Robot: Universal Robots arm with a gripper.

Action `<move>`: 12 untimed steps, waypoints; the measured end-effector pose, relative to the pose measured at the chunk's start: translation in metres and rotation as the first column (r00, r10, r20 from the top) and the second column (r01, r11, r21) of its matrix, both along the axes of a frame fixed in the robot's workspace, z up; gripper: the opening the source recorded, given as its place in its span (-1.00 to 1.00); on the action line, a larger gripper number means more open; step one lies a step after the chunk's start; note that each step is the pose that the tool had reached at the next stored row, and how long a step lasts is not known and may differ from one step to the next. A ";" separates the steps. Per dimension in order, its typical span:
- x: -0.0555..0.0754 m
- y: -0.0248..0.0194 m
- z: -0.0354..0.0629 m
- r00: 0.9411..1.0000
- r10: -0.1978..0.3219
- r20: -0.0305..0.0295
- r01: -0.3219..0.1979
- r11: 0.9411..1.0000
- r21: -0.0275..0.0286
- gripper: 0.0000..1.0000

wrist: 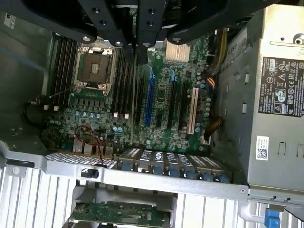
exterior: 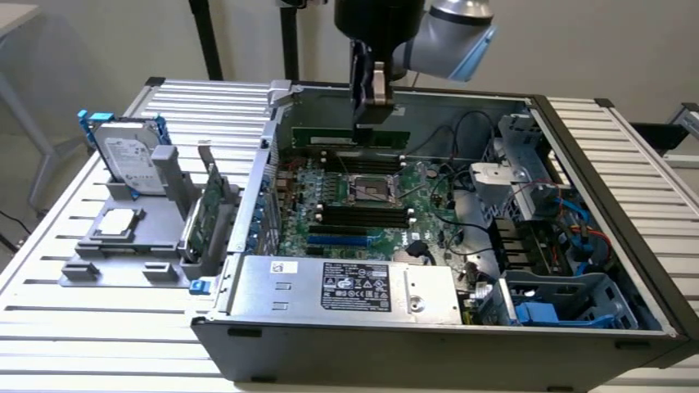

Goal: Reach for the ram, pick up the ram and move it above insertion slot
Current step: 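Pick up the ram and move it above insertion slot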

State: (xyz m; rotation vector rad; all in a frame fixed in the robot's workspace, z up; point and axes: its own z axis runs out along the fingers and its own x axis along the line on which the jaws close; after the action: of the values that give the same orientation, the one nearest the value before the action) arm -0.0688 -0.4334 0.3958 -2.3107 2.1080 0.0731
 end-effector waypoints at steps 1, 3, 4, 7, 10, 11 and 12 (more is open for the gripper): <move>0.001 0.0041 -0.0003 1.000 0.000 0.000 0.000 1.000 -0.001 -0.73; 0.003 0.0115 -0.0006 1.000 0.000 0.000 0.000 1.000 -0.003 -0.73; 0.004 0.0150 -0.0008 1.000 0.000 0.000 0.000 1.000 -0.003 -0.73; 0.007 0.0235 -0.0012 1.000 0.000 0.001 0.000 1.000 -0.005 -0.73; 0.009 0.0294 -0.0015 1.000 -0.002 0.003 0.002 1.000 -0.006 -0.73; 0.010 0.0310 -0.0016 1.000 -0.002 0.003 0.002 1.000 -0.006 -0.73; 0.011 0.0325 -0.0016 1.000 -0.003 0.004 0.003 1.000 -0.006 -0.73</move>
State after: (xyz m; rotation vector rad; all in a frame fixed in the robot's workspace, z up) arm -0.0582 -0.4009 0.3941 -2.3090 2.1132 0.0623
